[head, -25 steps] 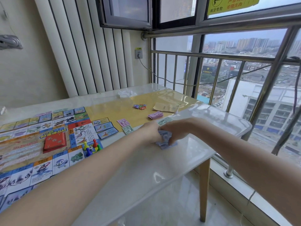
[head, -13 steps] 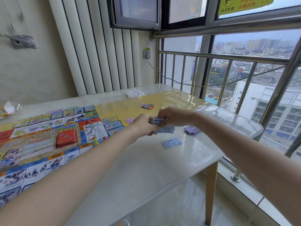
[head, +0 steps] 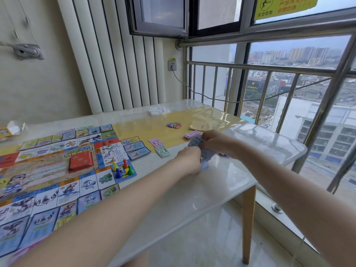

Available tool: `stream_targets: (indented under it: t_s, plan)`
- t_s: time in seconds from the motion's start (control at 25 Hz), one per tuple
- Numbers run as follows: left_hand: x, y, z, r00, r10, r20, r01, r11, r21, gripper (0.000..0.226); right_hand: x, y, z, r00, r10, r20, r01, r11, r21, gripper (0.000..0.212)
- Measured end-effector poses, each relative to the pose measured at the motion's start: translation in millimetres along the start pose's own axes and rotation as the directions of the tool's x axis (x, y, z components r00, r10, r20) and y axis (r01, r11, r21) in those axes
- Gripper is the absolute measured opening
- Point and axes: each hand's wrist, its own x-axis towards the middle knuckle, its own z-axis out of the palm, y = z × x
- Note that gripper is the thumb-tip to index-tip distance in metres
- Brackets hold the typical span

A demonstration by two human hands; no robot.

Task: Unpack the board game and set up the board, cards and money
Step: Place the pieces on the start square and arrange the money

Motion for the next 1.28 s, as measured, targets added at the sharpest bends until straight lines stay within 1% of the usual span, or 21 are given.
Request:
stream_targets:
  t_s: [0.04,0.08,0.16,0.24,0.32,0.36,0.4,0.44,0.52,0.56,0.6,0.68,0.76,0.84,0.96,1.04,1.08,1.16,1.2,1.24,1.28]
  plan:
    - [-2,-3,-2,1.000,-0.015,0.018,0.015,1.000,-0.012,0.030,1,1,5,1.000,0.010,0.003,-0.010,0.992,0.125,0.007]
    - [-2,-9,-4,0.999,-0.029,0.032,0.031,0.997,-0.064,0.026,2,1,9,1.000,0.019,-0.004,-0.018,0.972,0.234,0.006]
    - [-3,-28,-13,0.996,-0.075,0.050,0.086,0.954,-0.288,0.012,5,-2,10,0.998,0.057,-0.027,-0.039,0.897,0.441,0.009]
    - [-4,-51,-31,0.988,-0.153,-0.008,0.126,0.837,-0.533,0.012,8,-10,7,0.994,0.106,0.004,-0.084,0.764,0.639,0.015]
    - [-1,-72,-49,0.959,-0.264,-0.103,0.120,0.709,-0.694,0.014,11,-24,8,0.987,0.100,0.123,-0.158,0.593,0.790,0.016]
    - [1,-80,-57,0.945,-0.307,-0.113,0.120,0.647,-0.753,0.021,13,-33,11,0.978,0.083,0.192,-0.207,0.527,0.825,0.014]
    - [3,-86,-63,0.939,-0.330,-0.094,0.123,0.579,-0.806,0.029,16,-42,16,0.966,0.062,0.251,-0.249,0.482,0.840,0.011]
    - [6,-91,-68,0.940,-0.336,-0.063,0.123,0.505,-0.854,0.037,21,-53,22,0.957,0.036,0.289,-0.271,0.468,0.841,0.009]
    - [10,-99,-74,0.948,-0.317,-0.028,0.108,0.404,-0.908,0.047,32,-71,35,0.957,0.004,0.289,-0.247,0.527,0.813,0.008]
    - [9,-103,-76,0.951,-0.305,-0.044,0.085,0.395,-0.915,0.044,39,-78,40,0.962,-0.011,0.272,-0.219,0.563,0.797,0.006]
    - [9,-107,-78,0.950,-0.304,-0.069,0.057,0.386,-0.921,0.035,42,-85,44,0.966,-0.029,0.256,-0.191,0.587,0.787,0.004]
    - [6,-116,-84,0.931,-0.353,-0.096,0.039,0.356,-0.934,0.018,51,-95,51,0.964,-0.077,0.253,-0.158,0.598,0.786,0.002]
    - [5,-128,-91,0.918,-0.385,-0.095,0.042,0.333,-0.942,0.011,61,-103,56,0.956,-0.130,0.262,-0.149,0.553,0.820,0.008]
    - [7,-143,-100,0.913,-0.398,-0.087,0.040,0.302,-0.952,0.014,75,-113,63,0.955,-0.164,0.249,-0.134,0.510,0.850,0.016]
    - [10,-161,-110,0.903,-0.425,-0.068,0.022,0.204,-0.979,0.006,98,-130,78,0.965,-0.172,0.199,-0.094,0.481,0.872,0.022]
    - [15,-173,-113,0.893,-0.446,-0.054,0.010,0.140,-0.990,0.006,113,-135,89,0.968,-0.170,0.184,-0.090,0.449,0.889,0.030]
    - [17,-179,-114,0.892,-0.449,-0.046,0.009,0.120,-0.993,0.008,118,-137,93,0.967,-0.179,0.179,-0.085,0.439,0.895,0.030]
    - [22,-186,-115,0.891,-0.452,-0.032,0.014,0.098,-0.995,0.008,128,-137,97,0.973,-0.181,0.140,-0.048,0.436,0.898,0.023]
    - [25,-190,-116,0.888,-0.459,-0.023,0.016,0.082,-0.997,0.006,132,-135,97,0.982,-0.156,0.108,-0.024,0.460,0.888,0.020]
    - [28,-196,-115,0.883,-0.470,-0.011,0.019,0.059,-0.998,0.005,136,-131,98,0.992,-0.110,0.062,0.004,0.515,0.857,0.020]
    - [31,-201,-114,0.873,-0.488,-0.004,0.024,0.050,-0.998,0.009,140,-123,98,0.999,-0.054,0.002,0.031,0.602,0.798,0.022]
